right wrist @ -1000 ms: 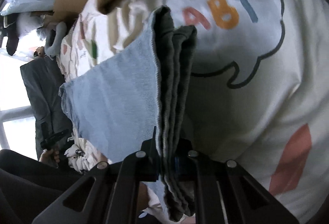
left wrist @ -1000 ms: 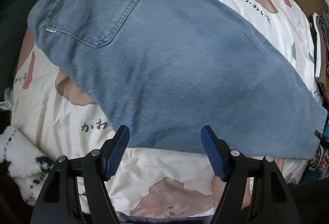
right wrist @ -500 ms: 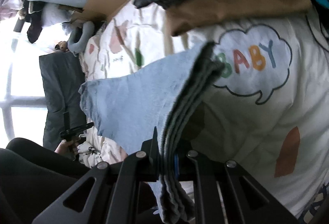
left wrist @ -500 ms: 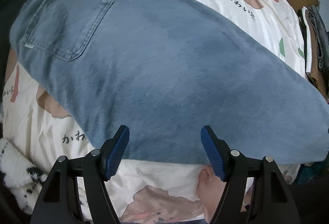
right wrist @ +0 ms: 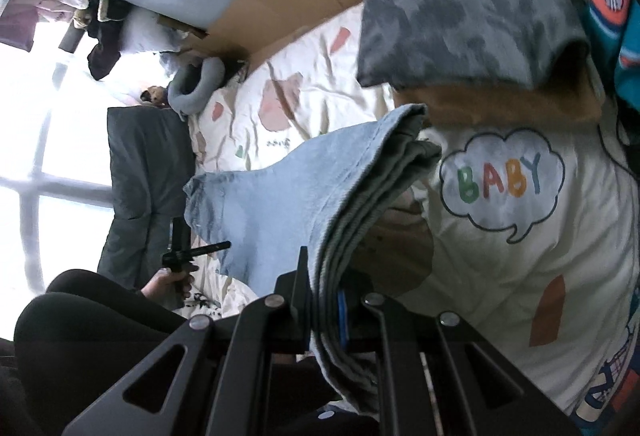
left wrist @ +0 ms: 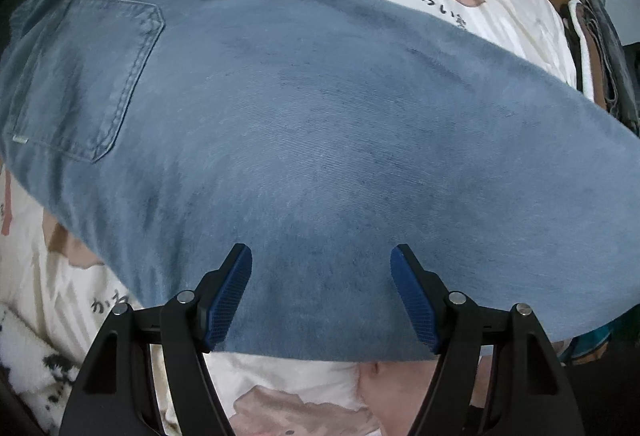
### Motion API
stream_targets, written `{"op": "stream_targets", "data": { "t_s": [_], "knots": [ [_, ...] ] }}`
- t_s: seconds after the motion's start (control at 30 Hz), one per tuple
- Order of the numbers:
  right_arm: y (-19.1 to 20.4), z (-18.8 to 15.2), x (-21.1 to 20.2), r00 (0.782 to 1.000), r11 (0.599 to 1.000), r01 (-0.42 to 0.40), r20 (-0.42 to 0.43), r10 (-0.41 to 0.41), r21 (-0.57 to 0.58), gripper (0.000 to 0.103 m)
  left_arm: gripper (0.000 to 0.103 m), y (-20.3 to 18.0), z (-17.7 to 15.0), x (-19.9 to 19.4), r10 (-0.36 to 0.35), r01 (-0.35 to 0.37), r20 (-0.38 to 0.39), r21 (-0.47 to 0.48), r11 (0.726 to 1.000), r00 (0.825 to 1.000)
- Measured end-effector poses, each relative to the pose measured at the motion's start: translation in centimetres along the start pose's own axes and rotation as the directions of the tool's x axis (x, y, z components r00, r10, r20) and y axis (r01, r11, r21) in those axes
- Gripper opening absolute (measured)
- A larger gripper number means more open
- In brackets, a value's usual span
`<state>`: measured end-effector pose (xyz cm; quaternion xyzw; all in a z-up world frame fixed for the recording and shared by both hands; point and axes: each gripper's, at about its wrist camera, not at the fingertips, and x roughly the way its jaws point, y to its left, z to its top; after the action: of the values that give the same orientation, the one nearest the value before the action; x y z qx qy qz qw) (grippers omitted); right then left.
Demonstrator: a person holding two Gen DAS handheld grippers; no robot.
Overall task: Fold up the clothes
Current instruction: 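Lift the pinched jeans hem up with the right gripper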
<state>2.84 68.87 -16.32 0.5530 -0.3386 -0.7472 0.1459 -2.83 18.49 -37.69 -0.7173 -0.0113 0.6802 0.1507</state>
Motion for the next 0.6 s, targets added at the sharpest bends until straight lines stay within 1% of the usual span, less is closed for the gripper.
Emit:
{"op": "stream_targets", "data": {
  "t_s": [0.13,0.23,0.33,0.6],
  "knots": [
    [0.7,0.5,-2.3,1.0,1.0,0.012,0.029,-0.012,0.003,0.008,0.073,-1.2,0.6,1.2,-0.016,0.016,-0.017,0.017,1.0,1.0],
    [0.9,0.8,-3.8,0.999,1.0,0.027,0.044,-0.027,0.006,0.008,0.073,-2.6,1.1,2.0,-0.02,0.022,-0.028,0.056,0.998,0.999],
    [1.2,1.1,-5.2,0.998,0.999,0.04,0.054,-0.039,-0.004,0.008,0.073,-4.0,1.7,2.5,-0.036,0.038,-0.031,0.075,0.996,0.999],
    [1.5,2.0,-9.4,0.989,0.994,0.107,0.101,-0.106,-0.008,0.008,0.073,-8.9,3.0,3.1,-0.075,0.082,-0.046,0.188,0.979,0.996]
  ]
}}
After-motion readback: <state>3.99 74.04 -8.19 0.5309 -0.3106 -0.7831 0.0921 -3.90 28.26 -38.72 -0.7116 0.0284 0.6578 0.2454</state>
